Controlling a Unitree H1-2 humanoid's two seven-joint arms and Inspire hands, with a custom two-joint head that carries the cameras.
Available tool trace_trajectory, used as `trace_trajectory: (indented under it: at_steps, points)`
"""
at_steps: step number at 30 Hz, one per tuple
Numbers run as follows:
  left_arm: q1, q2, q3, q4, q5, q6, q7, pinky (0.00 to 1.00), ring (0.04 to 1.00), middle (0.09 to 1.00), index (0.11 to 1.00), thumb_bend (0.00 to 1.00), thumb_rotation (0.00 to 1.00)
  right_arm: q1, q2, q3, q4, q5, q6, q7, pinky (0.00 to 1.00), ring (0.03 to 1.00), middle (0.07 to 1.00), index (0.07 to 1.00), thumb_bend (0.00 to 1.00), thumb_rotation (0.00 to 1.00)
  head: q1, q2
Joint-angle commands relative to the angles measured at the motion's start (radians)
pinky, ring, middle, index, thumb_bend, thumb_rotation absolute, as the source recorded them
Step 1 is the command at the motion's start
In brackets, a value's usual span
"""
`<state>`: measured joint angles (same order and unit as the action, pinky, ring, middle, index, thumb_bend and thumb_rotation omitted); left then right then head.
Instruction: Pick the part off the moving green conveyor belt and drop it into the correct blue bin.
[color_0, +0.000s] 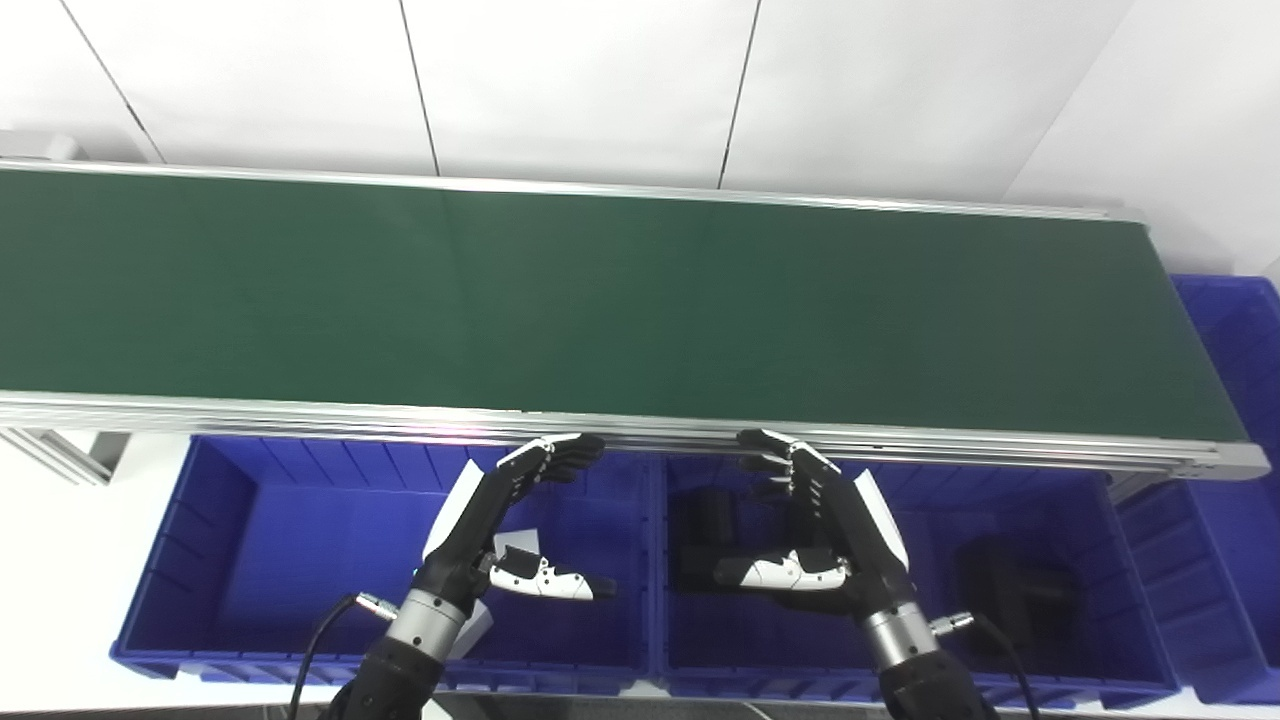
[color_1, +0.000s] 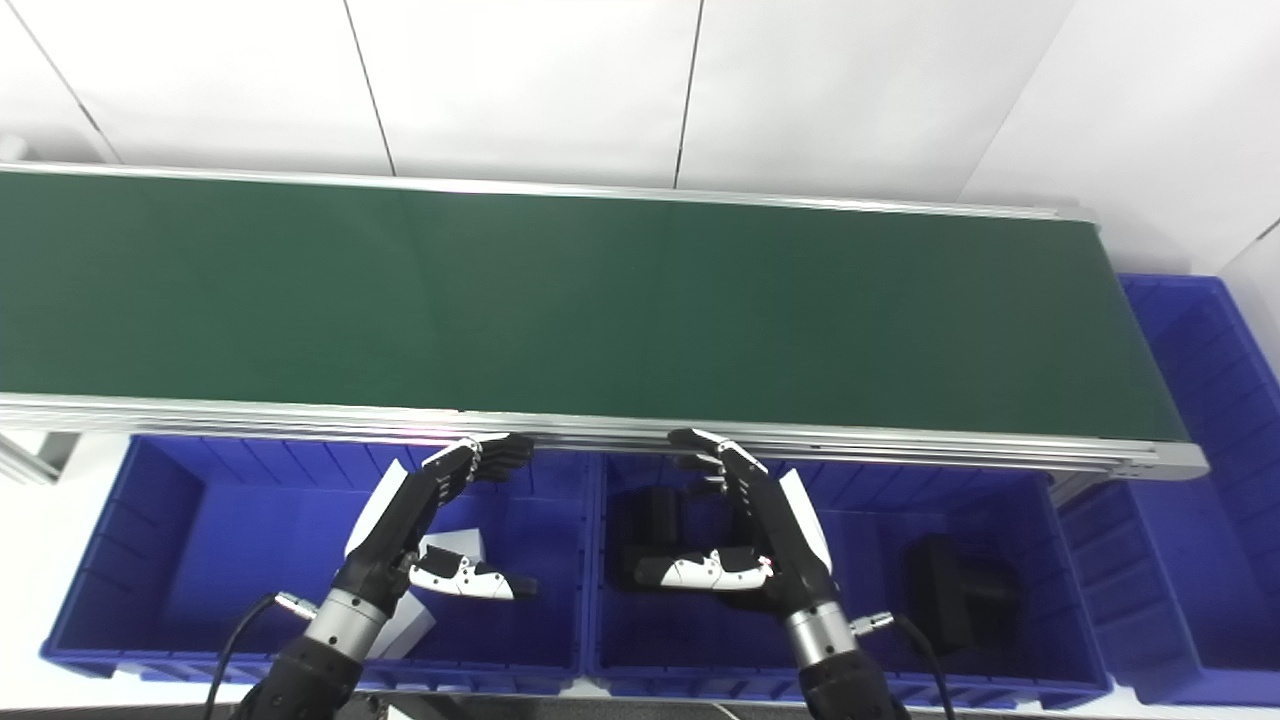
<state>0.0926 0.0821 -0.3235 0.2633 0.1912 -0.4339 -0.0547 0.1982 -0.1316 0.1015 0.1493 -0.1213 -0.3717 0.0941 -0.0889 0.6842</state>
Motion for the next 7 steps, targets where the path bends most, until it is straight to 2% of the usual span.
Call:
trace_trajectory:
  at_steps: [1, 7]
  points:
    - [-0.013, -0.001, -0.007, -0.009, -0.011, -0.035, 0.014, 0.74, 0.762, 0.763, 0.74, 0.97, 0.0, -0.009, 0.002, -0.002, -0.009, 0.007, -0.054, -0.009, 0.66, 0.755, 0.837, 0.774, 0.94, 0.24, 0.001, 0.0]
    - [-0.013, 0.006, -0.014, -0.004, -0.011, -0.036, 0.023, 0.73, 0.761, 0.761, 0.744, 0.96, 0.0, -0.008, 0.005, -0.001, 0.008, -0.009, -0.069, -0.018, 0.64, 0.751, 0.837, 0.77, 0.94, 0.25, -0.008, -0.017]
